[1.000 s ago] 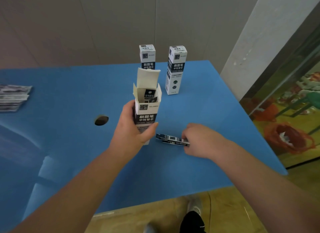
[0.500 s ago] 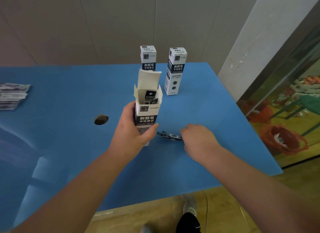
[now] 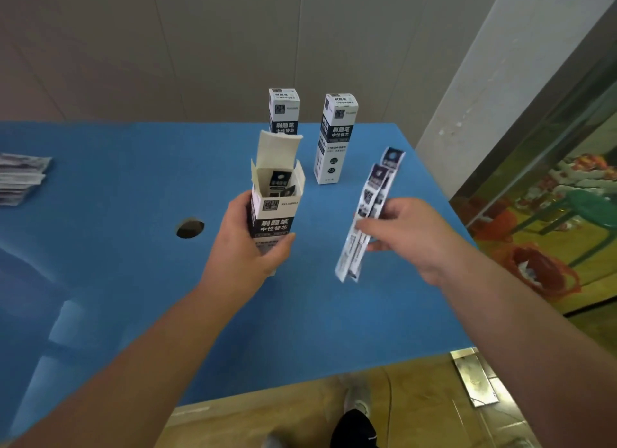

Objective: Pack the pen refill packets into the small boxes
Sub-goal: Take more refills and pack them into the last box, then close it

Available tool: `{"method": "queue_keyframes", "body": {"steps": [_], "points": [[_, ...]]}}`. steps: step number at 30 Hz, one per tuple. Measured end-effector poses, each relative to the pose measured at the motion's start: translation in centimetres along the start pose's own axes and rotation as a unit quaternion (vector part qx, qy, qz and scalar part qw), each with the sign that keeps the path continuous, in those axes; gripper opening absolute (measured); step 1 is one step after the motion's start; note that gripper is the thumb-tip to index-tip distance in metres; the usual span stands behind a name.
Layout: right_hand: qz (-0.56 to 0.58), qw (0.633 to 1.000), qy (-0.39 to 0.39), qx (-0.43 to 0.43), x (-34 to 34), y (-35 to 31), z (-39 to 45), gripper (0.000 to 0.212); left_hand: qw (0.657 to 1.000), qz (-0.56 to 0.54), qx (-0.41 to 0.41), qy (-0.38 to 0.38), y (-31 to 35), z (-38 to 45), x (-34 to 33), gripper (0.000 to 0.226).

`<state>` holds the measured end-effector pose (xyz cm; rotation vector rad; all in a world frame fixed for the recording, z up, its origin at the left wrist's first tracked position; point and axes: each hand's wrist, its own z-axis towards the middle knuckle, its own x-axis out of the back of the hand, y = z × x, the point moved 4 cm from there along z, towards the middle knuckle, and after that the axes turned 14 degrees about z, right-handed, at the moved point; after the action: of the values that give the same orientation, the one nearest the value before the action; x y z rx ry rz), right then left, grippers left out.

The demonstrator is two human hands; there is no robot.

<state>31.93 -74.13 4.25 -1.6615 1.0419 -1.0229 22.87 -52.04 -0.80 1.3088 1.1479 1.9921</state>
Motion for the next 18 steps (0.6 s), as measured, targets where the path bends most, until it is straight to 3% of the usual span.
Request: {"method": "queue_keyframes", "body": {"steps": [4, 10, 13, 18], "points": [[0.242, 0.968, -0.047, -0.038, 0.2, -1.3, -1.2, 0.005, 0.999, 0.035, -0.014, 0.01, -0.2, 0.3, -0.2, 0.062], [0.418, 0.907, -0.06, -0.005, 1.2, -2.6, -2.6, 0.008, 0.996, 0.081, -0.033, 0.019, -0.3, 0.6, -0.8, 0.065], [0.447, 0.892, -0.068, 0.029, 1.5, -3.6, -3.3, 0.008, 0.992, 0.105, -0.06, 0.023, 0.0, 0.4, -1.2, 0.064], [0.417, 0.904, -0.04, 0.091, 1.3, -4.7, -3.6, 0.01, 0.985, 0.135, -0.107, 0.032, 1.2, -0.2, -1.6, 0.067]]}}
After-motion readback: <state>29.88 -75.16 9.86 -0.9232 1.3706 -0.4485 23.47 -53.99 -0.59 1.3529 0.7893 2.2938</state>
